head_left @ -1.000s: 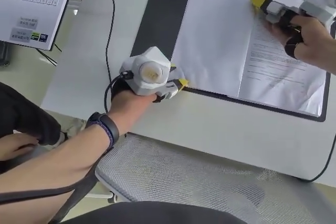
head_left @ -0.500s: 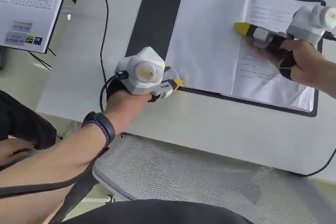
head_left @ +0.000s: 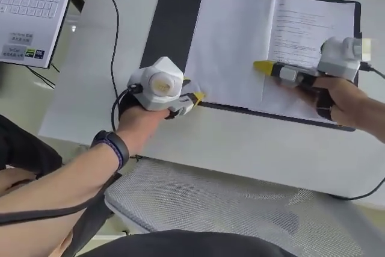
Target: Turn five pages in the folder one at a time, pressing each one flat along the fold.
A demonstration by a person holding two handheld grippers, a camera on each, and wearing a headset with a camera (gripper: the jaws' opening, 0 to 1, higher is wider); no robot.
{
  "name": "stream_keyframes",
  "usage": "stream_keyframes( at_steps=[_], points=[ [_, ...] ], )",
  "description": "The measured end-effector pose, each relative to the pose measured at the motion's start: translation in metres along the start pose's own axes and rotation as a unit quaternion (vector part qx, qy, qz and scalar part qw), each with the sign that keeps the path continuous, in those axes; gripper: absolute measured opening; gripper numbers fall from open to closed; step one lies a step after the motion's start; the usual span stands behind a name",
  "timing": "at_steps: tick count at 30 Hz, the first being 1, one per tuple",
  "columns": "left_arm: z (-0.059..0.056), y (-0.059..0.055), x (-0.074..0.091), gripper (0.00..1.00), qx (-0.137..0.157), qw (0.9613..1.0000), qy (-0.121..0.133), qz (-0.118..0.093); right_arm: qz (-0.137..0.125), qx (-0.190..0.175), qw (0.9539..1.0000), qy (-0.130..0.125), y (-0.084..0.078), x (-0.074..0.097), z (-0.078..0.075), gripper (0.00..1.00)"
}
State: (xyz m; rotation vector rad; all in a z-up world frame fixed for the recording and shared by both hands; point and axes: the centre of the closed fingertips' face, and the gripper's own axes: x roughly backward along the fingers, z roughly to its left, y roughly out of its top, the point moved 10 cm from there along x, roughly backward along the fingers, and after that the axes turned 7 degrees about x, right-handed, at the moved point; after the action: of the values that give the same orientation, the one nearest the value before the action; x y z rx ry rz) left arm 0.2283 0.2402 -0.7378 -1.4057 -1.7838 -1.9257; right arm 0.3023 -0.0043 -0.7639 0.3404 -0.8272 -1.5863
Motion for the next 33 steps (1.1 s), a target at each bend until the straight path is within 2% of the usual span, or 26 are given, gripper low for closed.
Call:
stream_keyframes(
  at_steps=[5, 12, 21, 33],
  points=[
    [-0.001, 0.0, 0.0, 0.27, -0.001, 1.0, 0.0, 0.0, 0.018, 0.005, 0.9998, 0.006, -0.013, 0.002, 0.017, 0.0],
    [-0.001, 0.0, -0.001, 0.28, 0.001, 1.0, 0.001, 0.0, 0.045, 0.014, 0.9988, 0.012, -0.028, 0.007, 0.031, 0.0],
    [0.001, -0.001, -0.004, 0.28, -0.001, 1.0, 0.002, -0.002, 0.047, 0.006, 0.9988, 0.007, -0.04, 0.014, 0.04, 0.0],
    [0.0, -0.001, -0.003, 0.28, -0.002, 1.0, 0.0, 0.0, 0.05, 0.002, 0.9987, -0.006, -0.042, 0.015, 0.043, 0.0]
  ],
)
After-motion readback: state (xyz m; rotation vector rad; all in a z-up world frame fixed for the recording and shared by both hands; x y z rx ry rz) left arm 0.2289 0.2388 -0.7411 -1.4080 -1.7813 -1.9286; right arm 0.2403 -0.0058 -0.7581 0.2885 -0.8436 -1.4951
